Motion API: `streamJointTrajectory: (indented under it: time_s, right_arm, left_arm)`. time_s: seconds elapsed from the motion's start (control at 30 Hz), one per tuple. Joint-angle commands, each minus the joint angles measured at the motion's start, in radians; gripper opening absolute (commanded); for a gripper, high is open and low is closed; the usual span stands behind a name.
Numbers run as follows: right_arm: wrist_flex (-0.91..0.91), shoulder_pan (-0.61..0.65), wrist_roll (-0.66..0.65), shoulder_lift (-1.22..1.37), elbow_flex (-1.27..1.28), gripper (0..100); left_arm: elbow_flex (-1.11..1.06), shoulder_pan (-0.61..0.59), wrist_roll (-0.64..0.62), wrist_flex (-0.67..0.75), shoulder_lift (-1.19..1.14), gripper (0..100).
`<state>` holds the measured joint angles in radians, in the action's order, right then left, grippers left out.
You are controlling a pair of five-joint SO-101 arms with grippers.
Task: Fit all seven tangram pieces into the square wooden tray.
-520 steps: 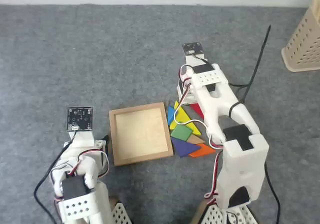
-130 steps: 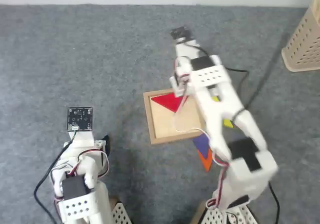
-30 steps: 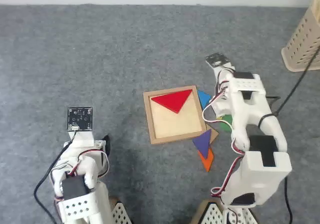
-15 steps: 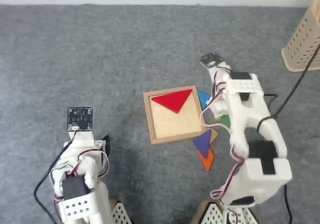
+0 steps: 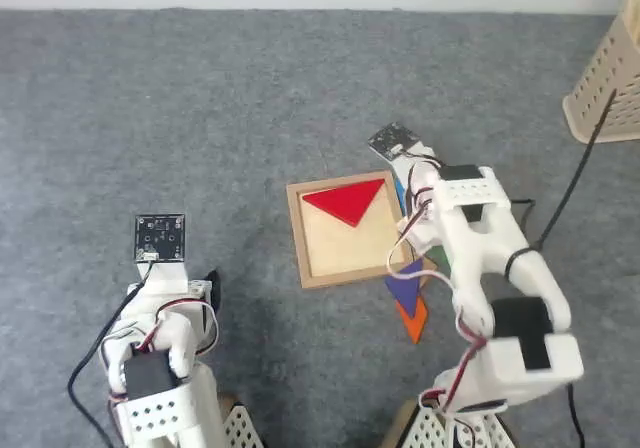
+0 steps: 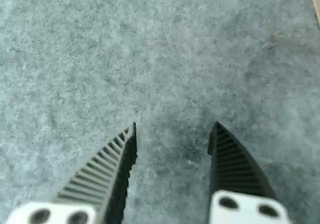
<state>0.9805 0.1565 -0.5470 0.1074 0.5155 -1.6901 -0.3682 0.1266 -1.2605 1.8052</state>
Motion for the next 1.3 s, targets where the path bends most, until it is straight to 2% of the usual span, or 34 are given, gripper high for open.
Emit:
streamJointTrajectory:
  time_s: [0.0, 0.37, 0.57, 0.73, 1.07, 1.13, 1.27]
  right_arm:
    - [-0.007, -0.036, -0.012, 0.044, -0.107, 32.9]
    - [-0.005, -0.042, -0.006, 0.154, -0.187, 32.4]
    - [-0.005, -0.041, -0.005, 0.153, -0.183, 16.3]
    - [-0.005, -0.041, -0.002, 0.15, -0.183, 12.8]
    - [0.054, -0.042, 0.051, 0.024, -0.166, 13.2]
    - [0.097, -0.042, 0.038, -0.033, -0.153, 15.1]
    - [0.153, -0.038, -0.086, -0.105, -0.094, 24.0]
  left_arm:
    - [0.004, -0.005, -0.009, -0.003, 0.015, 23]
    - [0.004, -0.005, -0.009, -0.003, 0.015, 23]
    - [0.004, -0.005, -0.009, -0.003, 0.015, 23]
    - [0.004, -0.005, -0.009, -0.003, 0.015, 23]
    - [0.004, -0.005, -0.009, -0.003, 0.015, 23]
    - [0.004, -0.005, -0.009, -0.003, 0.015, 23]
    - [0.004, -0.005, -0.009, -0.003, 0.015, 23]
